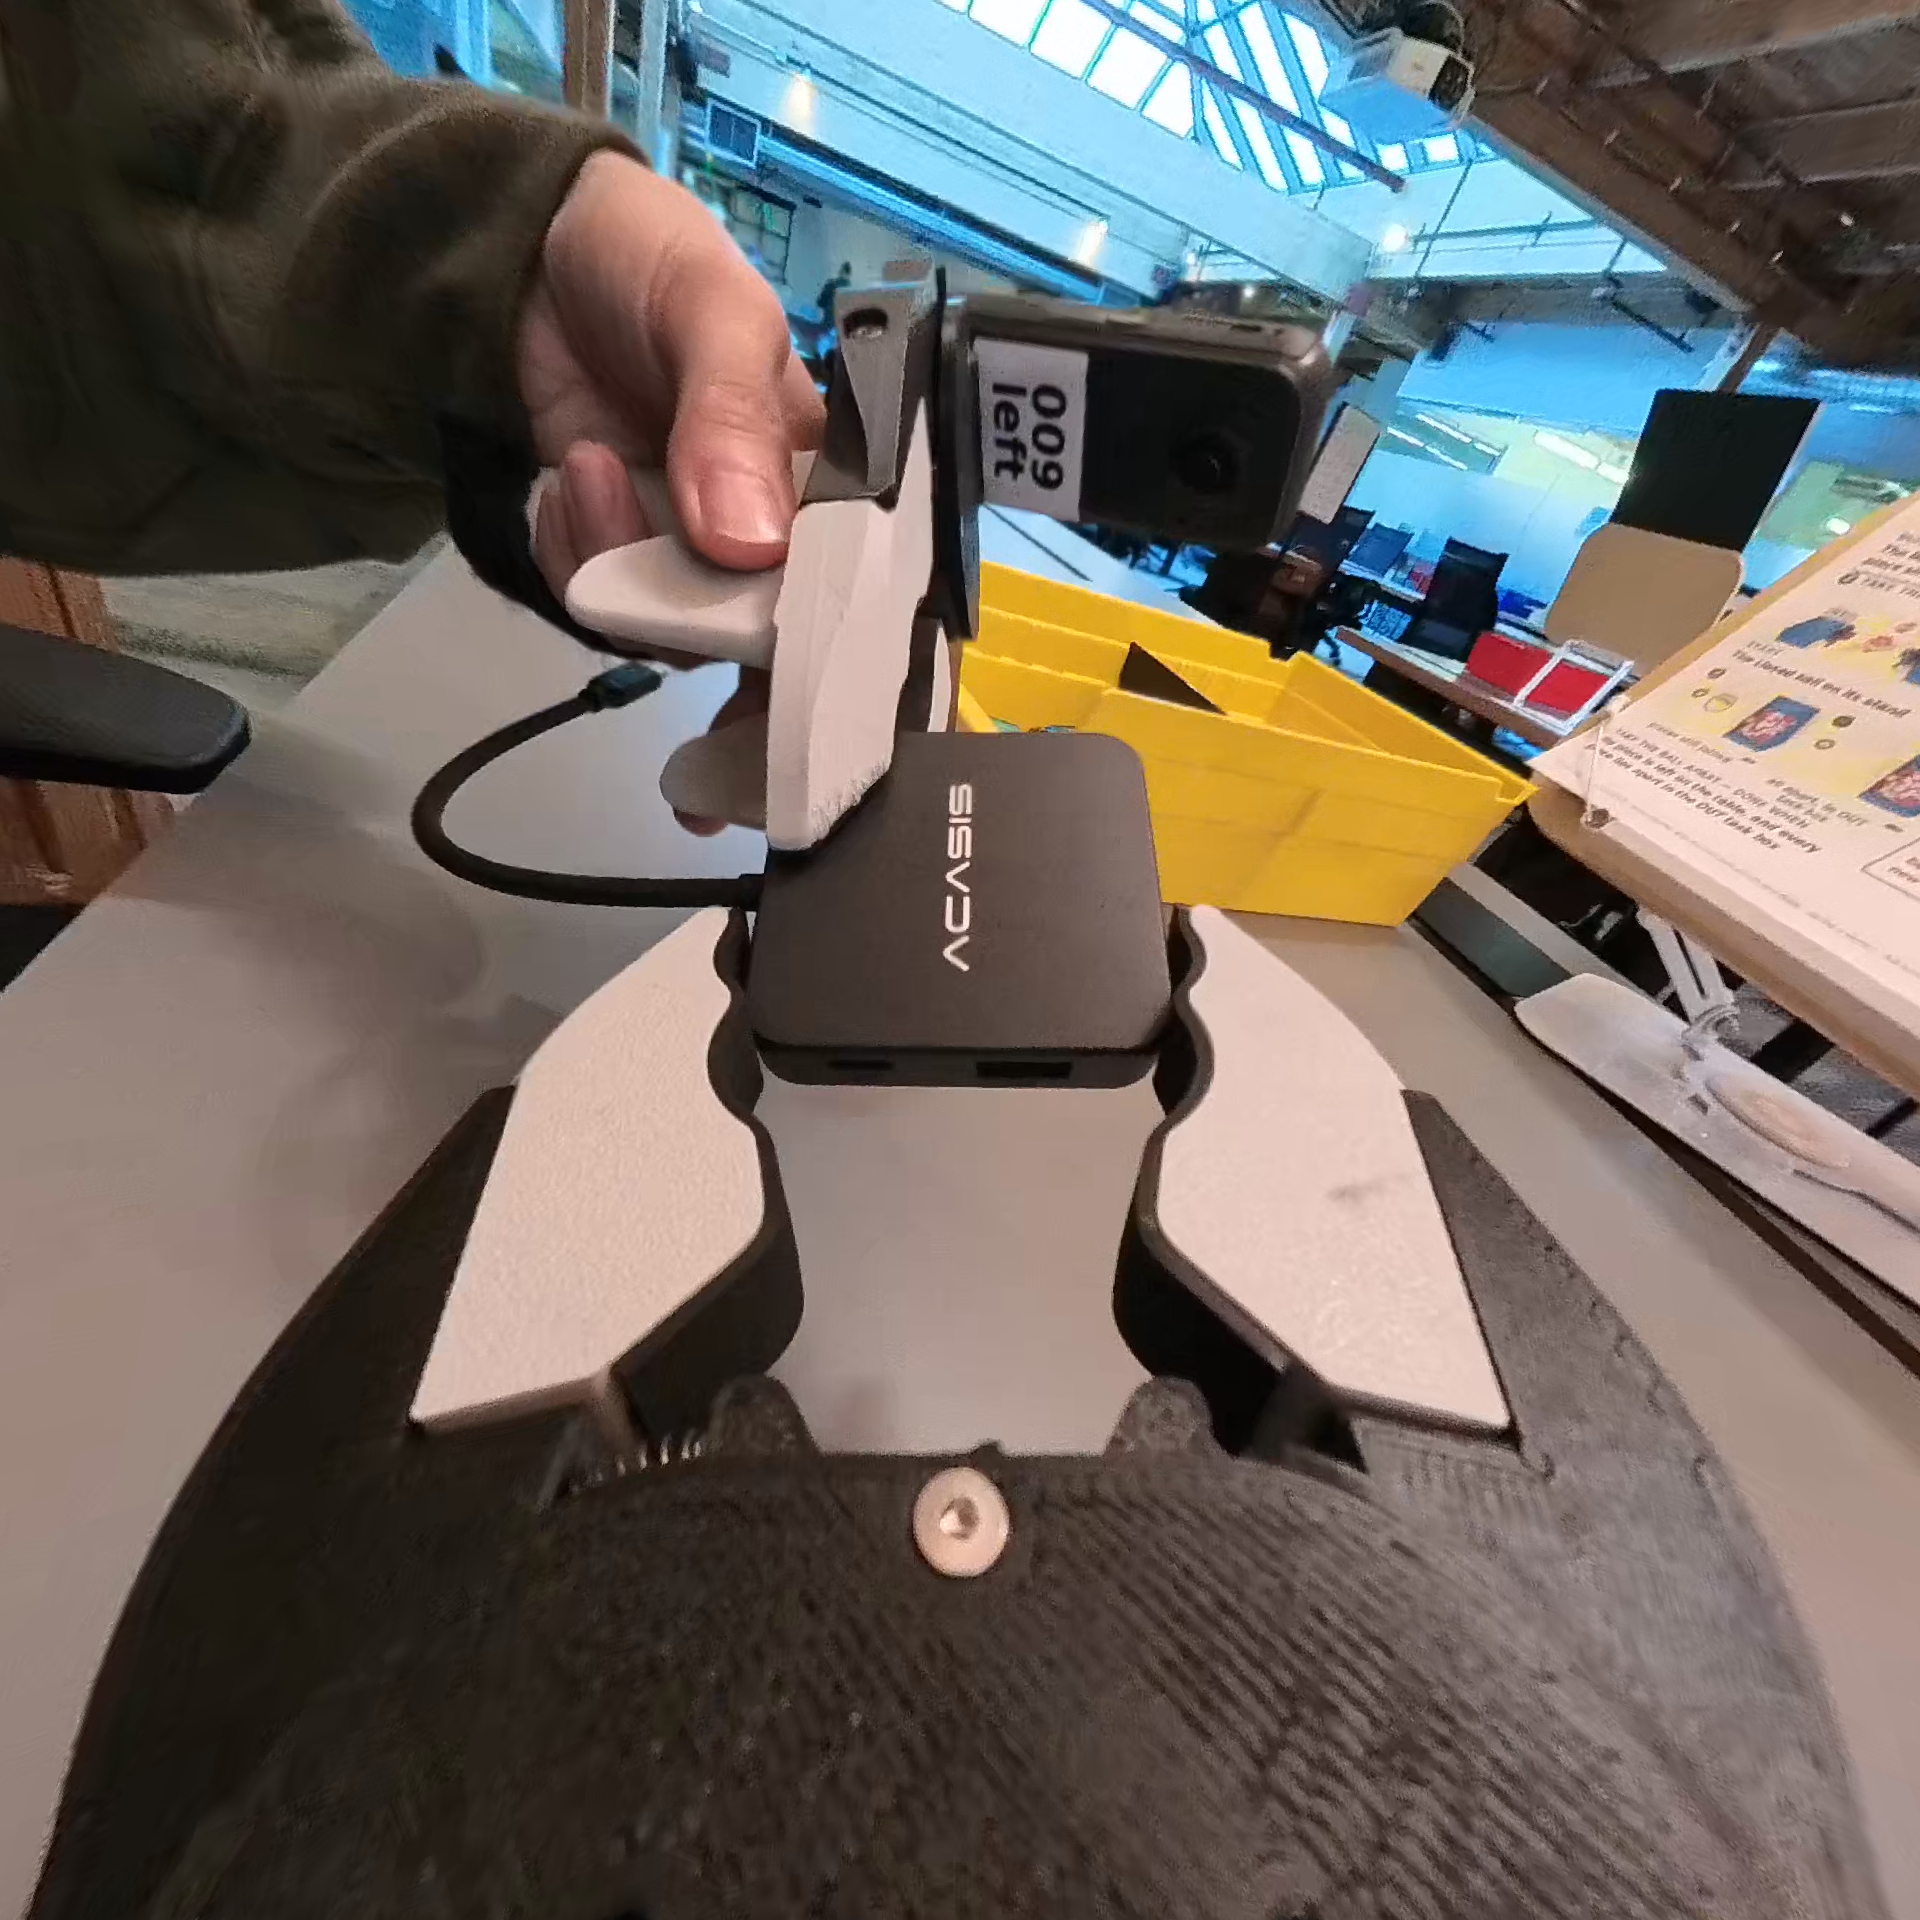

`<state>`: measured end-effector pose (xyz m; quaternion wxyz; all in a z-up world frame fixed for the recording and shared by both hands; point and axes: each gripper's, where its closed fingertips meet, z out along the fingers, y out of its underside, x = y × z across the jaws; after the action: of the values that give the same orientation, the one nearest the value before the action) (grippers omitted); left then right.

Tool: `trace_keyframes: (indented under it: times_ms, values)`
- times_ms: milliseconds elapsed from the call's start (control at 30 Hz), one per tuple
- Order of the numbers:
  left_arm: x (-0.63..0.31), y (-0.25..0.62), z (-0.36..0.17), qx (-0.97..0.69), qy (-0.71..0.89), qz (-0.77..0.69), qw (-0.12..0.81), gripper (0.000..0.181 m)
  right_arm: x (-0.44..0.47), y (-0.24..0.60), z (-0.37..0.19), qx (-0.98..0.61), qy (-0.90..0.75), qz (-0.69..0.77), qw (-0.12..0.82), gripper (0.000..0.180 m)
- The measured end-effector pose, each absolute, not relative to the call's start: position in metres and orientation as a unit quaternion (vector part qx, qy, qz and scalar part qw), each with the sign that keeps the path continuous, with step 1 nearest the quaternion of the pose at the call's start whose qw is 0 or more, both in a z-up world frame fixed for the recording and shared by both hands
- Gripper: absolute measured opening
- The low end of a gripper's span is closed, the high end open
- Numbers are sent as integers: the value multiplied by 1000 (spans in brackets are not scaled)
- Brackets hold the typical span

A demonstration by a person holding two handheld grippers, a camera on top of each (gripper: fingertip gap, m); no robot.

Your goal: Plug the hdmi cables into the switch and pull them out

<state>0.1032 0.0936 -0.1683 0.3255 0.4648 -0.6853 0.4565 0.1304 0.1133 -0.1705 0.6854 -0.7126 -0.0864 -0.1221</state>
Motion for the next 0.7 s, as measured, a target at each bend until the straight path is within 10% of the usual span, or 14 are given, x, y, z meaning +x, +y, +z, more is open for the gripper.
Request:
trace_keyframes:
  times_ms: [233, 467, 700]
  values:
    - [124, 114, -131, 437, -701, 522, 214, 29, 142, 101, -164, -694, -41, -84, 714, 76]
    - [203, 303, -95, 549, -695, 410, -219, 35, 162, 75, -142, -619, 21, -46, 784, 75]
    - [200, 418, -197, 683, -706, 112, -152, 51, 164, 71, -139, -606, 23, -31, 795, 75]
